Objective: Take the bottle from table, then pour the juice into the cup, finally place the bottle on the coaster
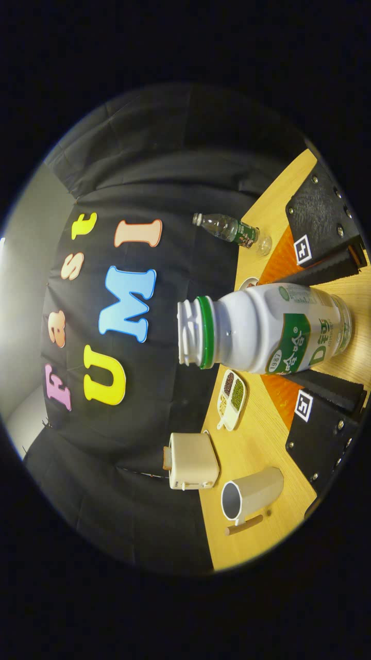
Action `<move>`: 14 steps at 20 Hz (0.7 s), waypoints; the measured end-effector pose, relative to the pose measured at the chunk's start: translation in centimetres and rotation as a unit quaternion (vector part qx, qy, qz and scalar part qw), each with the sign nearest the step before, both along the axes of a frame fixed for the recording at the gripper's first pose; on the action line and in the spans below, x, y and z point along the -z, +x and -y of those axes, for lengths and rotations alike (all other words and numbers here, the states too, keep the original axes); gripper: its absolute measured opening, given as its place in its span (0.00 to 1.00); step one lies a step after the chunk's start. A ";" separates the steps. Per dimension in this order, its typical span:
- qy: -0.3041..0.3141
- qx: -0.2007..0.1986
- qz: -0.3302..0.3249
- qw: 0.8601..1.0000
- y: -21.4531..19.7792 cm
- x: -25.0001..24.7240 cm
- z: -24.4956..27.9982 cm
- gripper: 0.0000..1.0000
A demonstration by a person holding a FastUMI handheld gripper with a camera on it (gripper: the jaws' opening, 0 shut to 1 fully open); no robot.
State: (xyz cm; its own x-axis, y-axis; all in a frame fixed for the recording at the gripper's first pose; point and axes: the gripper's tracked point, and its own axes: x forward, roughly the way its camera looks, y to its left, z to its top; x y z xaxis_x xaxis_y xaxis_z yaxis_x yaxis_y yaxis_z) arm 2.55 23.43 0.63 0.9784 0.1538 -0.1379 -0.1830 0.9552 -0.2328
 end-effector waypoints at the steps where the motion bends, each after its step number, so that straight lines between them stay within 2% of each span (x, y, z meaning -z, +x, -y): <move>1: -0.015 -0.008 0.000 1.000 0.0 -0.1 -0.7 0.73; 8: -0.129 -0.063 0.011 0.990 0.4 -0.3 -5.1 0.73; 14: -0.221 -0.102 0.021 0.970 1.1 0.1 -8.8 0.73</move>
